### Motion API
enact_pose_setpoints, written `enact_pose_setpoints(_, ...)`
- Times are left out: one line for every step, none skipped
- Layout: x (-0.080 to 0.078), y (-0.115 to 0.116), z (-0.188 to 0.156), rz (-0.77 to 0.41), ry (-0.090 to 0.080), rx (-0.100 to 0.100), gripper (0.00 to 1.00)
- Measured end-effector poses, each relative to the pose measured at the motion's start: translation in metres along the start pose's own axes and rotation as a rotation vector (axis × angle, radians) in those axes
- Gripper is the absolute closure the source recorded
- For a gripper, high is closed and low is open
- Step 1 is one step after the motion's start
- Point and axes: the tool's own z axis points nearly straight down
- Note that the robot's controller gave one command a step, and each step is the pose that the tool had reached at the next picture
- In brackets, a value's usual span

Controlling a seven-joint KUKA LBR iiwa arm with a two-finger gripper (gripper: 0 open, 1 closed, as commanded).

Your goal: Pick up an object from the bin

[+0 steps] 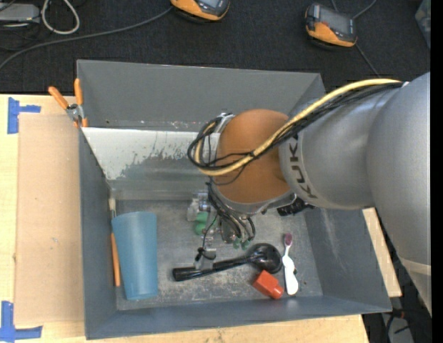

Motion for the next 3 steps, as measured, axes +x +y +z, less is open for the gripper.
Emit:
enact_pose_setpoints(0.000,0.000,0.000,0.000,0.000,0.000,0.00)
enact_pose_setpoints(0.014,-0.040,0.057,-0.175,0.001,0.000,0.00)
enact_pose_setpoints(-0.029,-0.062,0.059,-0.232,-0.001,-0.001,1.00)
